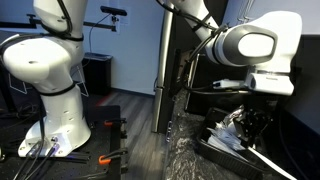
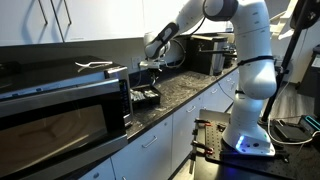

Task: Pick up the plastic knife from the base top and put it in the utensil holder

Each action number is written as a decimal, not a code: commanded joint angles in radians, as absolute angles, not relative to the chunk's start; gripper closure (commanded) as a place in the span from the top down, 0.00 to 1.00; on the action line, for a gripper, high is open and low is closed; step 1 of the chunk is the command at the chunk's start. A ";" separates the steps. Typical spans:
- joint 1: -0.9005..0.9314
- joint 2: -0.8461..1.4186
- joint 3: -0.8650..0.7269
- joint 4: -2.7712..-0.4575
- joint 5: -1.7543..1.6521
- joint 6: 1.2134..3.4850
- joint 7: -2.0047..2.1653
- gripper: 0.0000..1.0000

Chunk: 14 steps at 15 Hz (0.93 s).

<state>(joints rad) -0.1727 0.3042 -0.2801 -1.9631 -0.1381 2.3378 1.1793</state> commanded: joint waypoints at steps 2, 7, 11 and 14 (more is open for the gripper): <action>-0.168 0.338 -0.230 -1.913 -0.111 2.286 0.958 0.03; -0.159 0.297 -0.209 -1.946 -0.083 2.210 0.758 0.03; -0.157 0.298 -0.202 -1.939 -0.050 2.151 0.629 0.03; -0.157 0.320 -0.202 -1.923 -0.026 2.109 0.551 0.03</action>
<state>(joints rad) -0.1566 0.3179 -0.2071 -1.9406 -0.0562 2.1665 0.6252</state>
